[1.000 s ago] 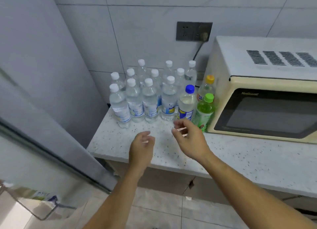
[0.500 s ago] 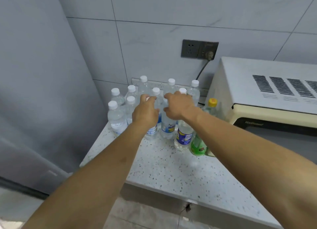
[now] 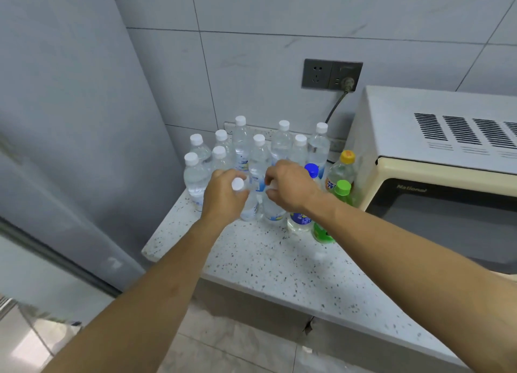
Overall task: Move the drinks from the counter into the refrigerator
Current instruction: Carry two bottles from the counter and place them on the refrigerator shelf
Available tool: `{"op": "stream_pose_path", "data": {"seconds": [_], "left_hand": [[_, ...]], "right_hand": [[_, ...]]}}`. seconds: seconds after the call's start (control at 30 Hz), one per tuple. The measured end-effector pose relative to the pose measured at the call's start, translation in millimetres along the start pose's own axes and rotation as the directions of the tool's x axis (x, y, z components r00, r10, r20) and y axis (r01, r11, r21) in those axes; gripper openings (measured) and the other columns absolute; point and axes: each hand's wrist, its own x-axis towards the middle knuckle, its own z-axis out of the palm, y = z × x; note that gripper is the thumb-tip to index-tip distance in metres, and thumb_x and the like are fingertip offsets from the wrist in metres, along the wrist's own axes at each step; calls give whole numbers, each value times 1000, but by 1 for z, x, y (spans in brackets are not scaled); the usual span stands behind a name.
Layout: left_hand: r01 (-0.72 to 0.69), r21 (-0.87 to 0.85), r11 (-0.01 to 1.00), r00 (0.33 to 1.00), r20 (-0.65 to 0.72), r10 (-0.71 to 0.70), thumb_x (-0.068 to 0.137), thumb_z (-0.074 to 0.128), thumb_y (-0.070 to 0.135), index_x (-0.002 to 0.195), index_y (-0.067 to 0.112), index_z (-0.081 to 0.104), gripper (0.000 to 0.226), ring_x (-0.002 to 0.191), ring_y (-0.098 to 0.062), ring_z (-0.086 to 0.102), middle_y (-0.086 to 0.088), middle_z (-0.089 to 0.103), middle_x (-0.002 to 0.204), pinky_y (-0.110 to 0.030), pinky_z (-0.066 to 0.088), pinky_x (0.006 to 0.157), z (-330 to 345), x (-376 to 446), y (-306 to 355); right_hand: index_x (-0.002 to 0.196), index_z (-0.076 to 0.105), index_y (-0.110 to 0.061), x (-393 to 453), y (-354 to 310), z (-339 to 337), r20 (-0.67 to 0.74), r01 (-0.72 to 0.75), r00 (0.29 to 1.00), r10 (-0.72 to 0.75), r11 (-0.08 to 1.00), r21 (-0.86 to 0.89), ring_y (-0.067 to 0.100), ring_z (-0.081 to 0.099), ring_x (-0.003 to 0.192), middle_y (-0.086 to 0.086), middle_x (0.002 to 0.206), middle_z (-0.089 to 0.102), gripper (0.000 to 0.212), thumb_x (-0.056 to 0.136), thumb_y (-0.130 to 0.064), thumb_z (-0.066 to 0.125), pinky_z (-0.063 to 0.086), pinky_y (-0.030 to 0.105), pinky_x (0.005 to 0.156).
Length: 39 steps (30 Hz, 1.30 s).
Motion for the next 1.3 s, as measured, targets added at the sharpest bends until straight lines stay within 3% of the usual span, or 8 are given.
{"op": "stream_pose_path", "data": {"seconds": [0.17,0.33,0.5,0.73,0.87,0.97,1.17,1.3], "left_hand": [[67,-100,993,998,-11,-68,81,76,17,104,29,67,28,96,-14,60,3,62,111,-27,48,82,-21,-19,-10],[54,-121,991,997,-56,-61,79,79,22,115,28,63,40,78,-1,57,23,57,88,-11,40,64,-26,-39,-24],[60,-174,983,997,-29,-66,77,77,44,115,29,59,45,99,-14,57,10,61,109,-29,48,81,-12,-53,-47],[314,-341,886,949,151,-278,55,83,53,104,62,42,64,100,-2,61,23,60,111,-20,49,71,27,-73,-96],[373,-371,850,927,186,-326,54,85,53,106,51,40,69,99,-1,60,23,57,109,-19,48,69,44,-78,-117],[361,-402,842,932,191,-308,57,86,53,104,57,40,66,98,1,62,23,58,111,-20,49,71,48,-79,-126],[331,-468,820,943,198,-268,63,83,48,105,55,52,53,96,5,65,26,65,107,-13,51,70,40,-92,-128],[447,-617,648,893,353,-280,68,80,49,113,36,63,49,102,-19,71,3,73,111,-29,58,77,25,-124,-126]], "right_hand": [[102,69,-16,-27,-3,1,-40,-20,999,27,988,152,29,60,99,9,107,66,19,83,-19,65,47,33,78],[106,69,-17,-50,-7,19,-112,-24,992,56,964,264,27,60,103,6,109,68,23,83,-23,71,43,31,82],[129,57,-16,-81,-5,58,-315,-42,925,214,879,475,18,53,118,-1,126,61,62,76,-35,83,38,26,100],[117,43,-47,-108,5,124,-7,-283,873,487,519,807,-10,57,106,-23,117,57,73,65,-30,92,47,9,77],[121,46,-38,-106,5,148,8,-326,832,555,478,815,-6,58,108,-25,117,58,74,64,-33,92,51,23,88],[125,46,-41,-102,2,153,-18,-308,816,577,462,831,-14,55,106,-35,114,58,77,63,-35,92,46,13,84],[124,57,-30,-111,2,150,3,-279,812,584,384,880,-5,63,102,-18,114,68,64,69,-22,89,52,14,80],[115,65,-25,-144,2,144,161,-311,861,483,248,918,10,71,99,-9,106,75,43,76,-20,85,56,17,75]]}}
